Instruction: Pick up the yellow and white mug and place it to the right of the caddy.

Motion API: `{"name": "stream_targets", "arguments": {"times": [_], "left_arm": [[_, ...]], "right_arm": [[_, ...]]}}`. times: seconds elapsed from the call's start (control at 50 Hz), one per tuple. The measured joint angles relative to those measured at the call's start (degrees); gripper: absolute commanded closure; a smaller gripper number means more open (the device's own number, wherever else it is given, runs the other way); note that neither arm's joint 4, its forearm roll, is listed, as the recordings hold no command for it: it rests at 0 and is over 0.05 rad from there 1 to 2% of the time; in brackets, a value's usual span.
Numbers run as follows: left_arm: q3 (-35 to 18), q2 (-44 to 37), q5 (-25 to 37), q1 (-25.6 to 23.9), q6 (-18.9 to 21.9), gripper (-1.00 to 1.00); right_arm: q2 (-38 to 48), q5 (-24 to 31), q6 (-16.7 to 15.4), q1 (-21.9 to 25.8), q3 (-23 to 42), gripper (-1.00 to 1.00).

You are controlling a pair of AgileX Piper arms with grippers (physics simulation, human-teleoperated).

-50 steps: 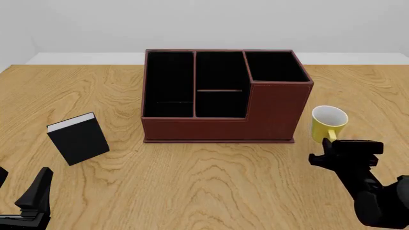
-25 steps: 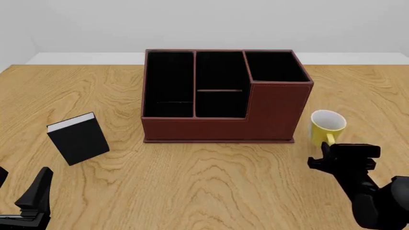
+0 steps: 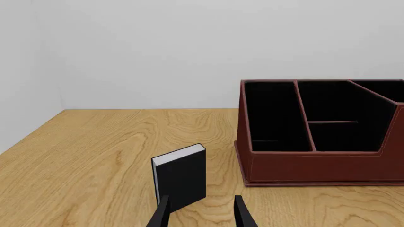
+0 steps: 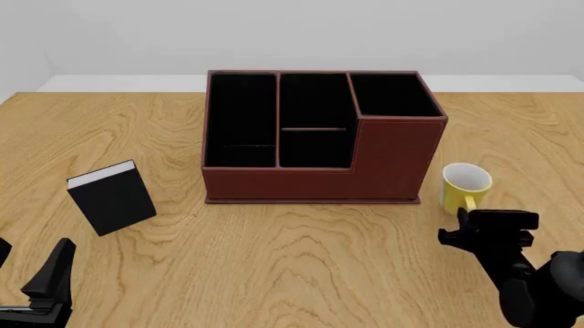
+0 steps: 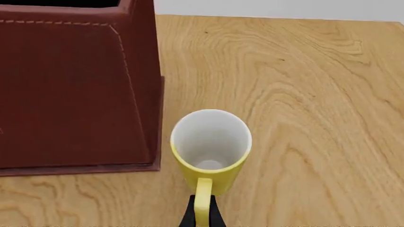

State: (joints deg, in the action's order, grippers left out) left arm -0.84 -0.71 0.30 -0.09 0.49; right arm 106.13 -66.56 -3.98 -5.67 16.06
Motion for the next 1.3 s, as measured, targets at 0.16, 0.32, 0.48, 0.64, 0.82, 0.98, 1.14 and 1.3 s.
{"name": "stream_targets", "arguments": {"times": [0.16, 0.32, 0.48, 0.64, 0.82, 0.98, 1.14, 1.3], "left_arm": [[0.0, 0.0, 0.0, 0.0, 0.0, -1.0], [0.0, 0.0, 0.0, 0.0, 0.0, -1.0], [0.0, 0.0, 0.0, 0.0, 0.0, -1.0], [0.0, 0.0, 0.0, 0.0, 0.0, -1.0], [0.0, 0.0, 0.0, 0.0, 0.0, -1.0], [0.0, 0.0, 0.0, 0.0, 0.0, -1.0], [0.0, 0.0, 0.0, 0.0, 0.0, -1.0], [0.0, 0.0, 0.0, 0.0, 0.0, -1.0]], "right_arm": [[1.21, -0.96, 0.03, -0.21, 0.07, 1.0], [1.9, -2.08, 0.12, -0.23, 0.01, 1.0], [2.57, -2.95, 0.15, -0.31, -0.05, 1.0], [2.85, -3.34, 0.17, -0.33, -0.07, 1.0], [3.85, -3.34, 0.16, -0.37, 0.22, 1.0], [4.25, -3.34, 0.13, -0.48, 0.35, 1.0], [4.35, -3.34, 0.1, -0.4, 0.4, 1.0], [5.12, -3.32, -0.04, -0.51, 0.62, -1.0]]}}
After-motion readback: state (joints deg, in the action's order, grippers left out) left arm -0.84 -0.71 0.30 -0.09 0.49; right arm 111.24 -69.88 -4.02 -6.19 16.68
